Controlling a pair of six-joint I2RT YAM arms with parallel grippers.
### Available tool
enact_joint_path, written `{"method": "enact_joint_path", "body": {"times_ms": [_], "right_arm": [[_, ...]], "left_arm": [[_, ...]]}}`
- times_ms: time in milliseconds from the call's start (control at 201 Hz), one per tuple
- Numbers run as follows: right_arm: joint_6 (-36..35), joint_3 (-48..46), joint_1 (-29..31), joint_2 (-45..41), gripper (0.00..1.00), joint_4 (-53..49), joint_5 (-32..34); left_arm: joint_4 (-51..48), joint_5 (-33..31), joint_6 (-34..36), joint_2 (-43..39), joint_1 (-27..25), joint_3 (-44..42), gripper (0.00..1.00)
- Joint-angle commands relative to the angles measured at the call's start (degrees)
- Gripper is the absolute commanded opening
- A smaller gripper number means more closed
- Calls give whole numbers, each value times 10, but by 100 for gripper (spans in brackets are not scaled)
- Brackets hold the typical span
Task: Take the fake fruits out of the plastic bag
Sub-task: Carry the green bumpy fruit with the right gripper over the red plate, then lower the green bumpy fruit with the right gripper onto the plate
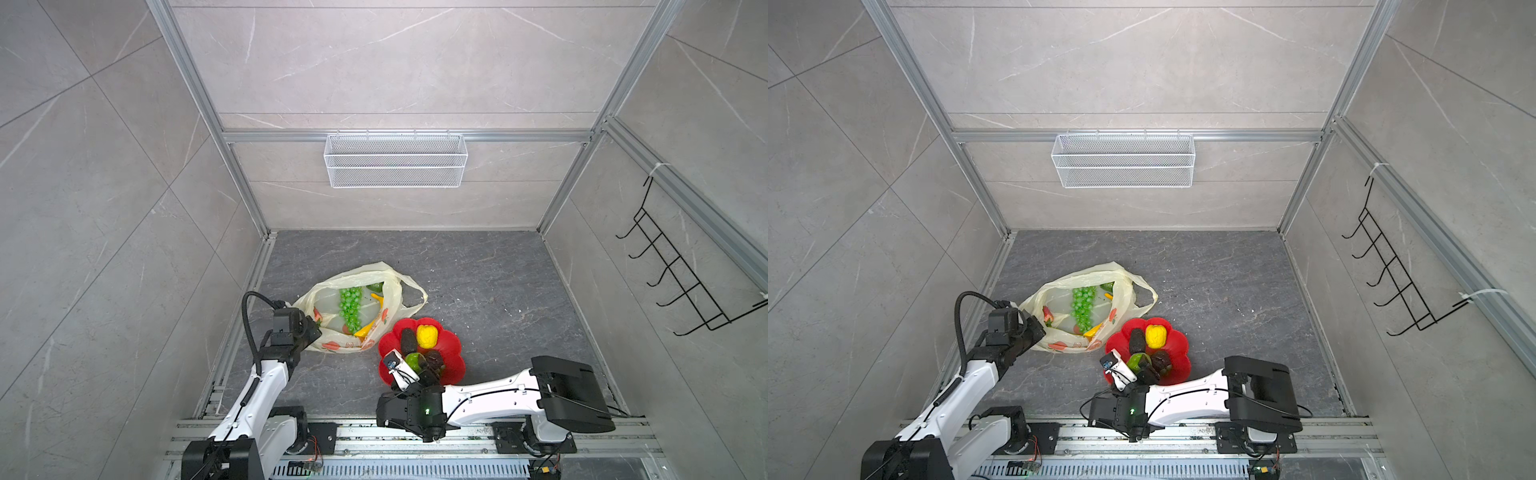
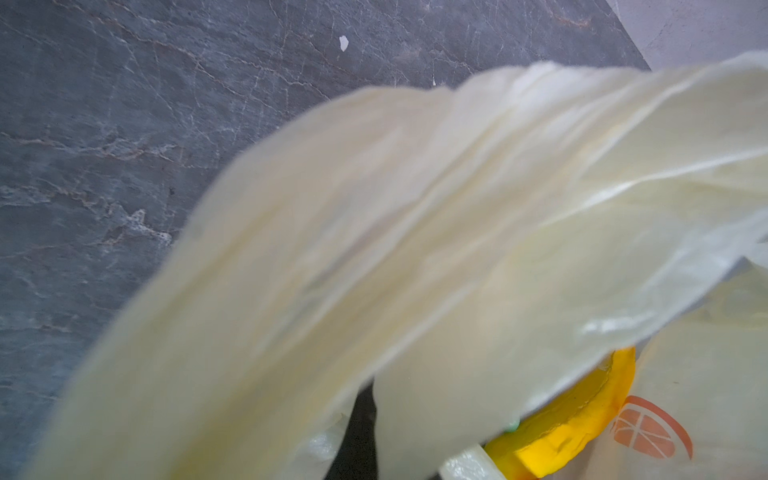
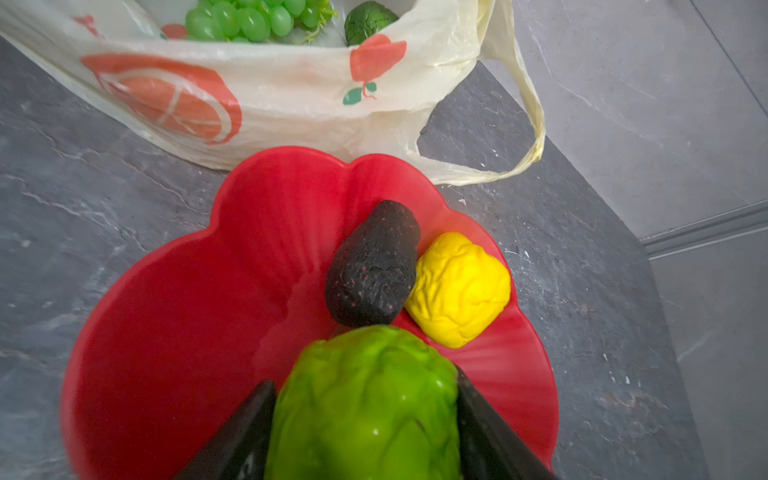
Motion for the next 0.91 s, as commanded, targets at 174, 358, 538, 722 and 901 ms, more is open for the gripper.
{"method": "enact_joint_path", "body": {"times_ms": [174, 358, 538, 722, 901], "right_arm": [[37, 17, 1, 44, 70, -41, 35], [35, 19, -3, 48, 73, -38, 34], [19, 17, -5, 48, 77, -20, 13], [-2, 9, -6, 39, 79, 1, -15], [-18, 13, -6, 18, 80, 8, -42]], "left_arm": [[17, 3, 13, 0, 3, -2, 0], [18, 2, 14, 1, 3, -1, 0], [17, 2, 14, 0, 3, -1, 0], [17, 1, 15, 0, 3, -2, 0], [17, 1, 15, -2, 3, -3, 0]]}}
